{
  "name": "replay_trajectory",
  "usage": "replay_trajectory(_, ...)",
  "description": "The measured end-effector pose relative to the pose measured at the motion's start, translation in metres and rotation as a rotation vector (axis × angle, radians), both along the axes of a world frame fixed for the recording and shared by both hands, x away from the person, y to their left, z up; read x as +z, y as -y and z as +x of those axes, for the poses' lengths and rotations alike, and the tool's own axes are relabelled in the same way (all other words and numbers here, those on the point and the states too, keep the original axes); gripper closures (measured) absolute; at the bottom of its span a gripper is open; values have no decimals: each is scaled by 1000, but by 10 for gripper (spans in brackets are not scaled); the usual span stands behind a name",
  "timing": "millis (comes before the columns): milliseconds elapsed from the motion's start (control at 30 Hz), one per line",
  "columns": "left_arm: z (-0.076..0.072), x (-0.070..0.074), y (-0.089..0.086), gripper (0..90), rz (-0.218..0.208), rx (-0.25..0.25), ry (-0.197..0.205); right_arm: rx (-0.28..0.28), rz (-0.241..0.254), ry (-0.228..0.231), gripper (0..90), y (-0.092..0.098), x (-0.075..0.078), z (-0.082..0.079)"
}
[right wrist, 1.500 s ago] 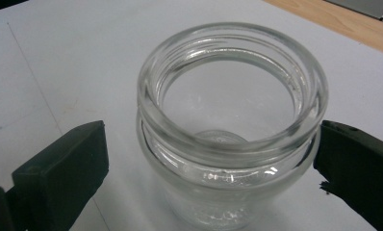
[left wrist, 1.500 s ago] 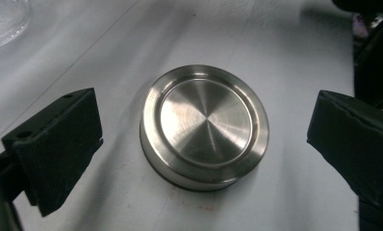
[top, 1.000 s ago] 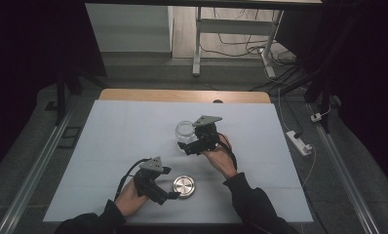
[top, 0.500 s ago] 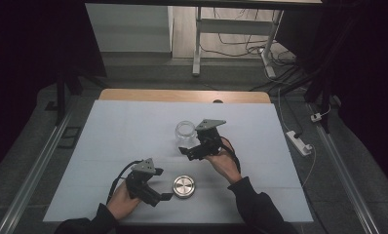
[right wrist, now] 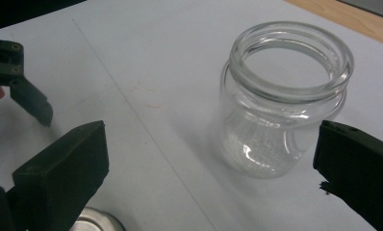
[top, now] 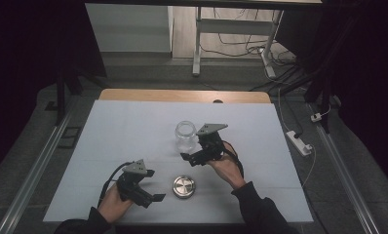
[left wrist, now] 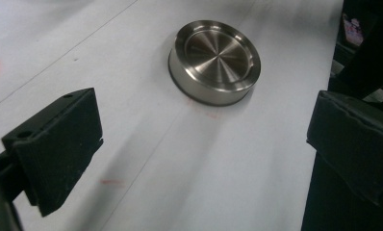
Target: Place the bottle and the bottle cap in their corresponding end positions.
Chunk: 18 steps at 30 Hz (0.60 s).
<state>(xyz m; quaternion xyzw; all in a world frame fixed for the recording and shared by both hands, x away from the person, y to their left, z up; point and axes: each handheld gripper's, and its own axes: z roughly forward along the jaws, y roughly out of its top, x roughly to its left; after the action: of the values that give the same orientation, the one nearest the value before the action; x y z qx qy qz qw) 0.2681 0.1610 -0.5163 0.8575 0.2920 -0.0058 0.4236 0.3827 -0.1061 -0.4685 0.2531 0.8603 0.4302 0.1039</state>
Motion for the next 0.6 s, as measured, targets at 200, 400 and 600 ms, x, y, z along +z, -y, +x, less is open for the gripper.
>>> replay_trajectory(200, -6, 2, -11, 0, 8, 24, 11, 2, 2, -27, 0, 4, 2, -8)
replay_trajectory(400, -13, 2, -28, 0, -2, 73, 7, -19, 21, -34, 0, 12, 6, -18)
replay_trajectory(600, -21, 3, -42, 0, -13, 113, 5, -34, 11, -39, 0, 28, 4, -31)
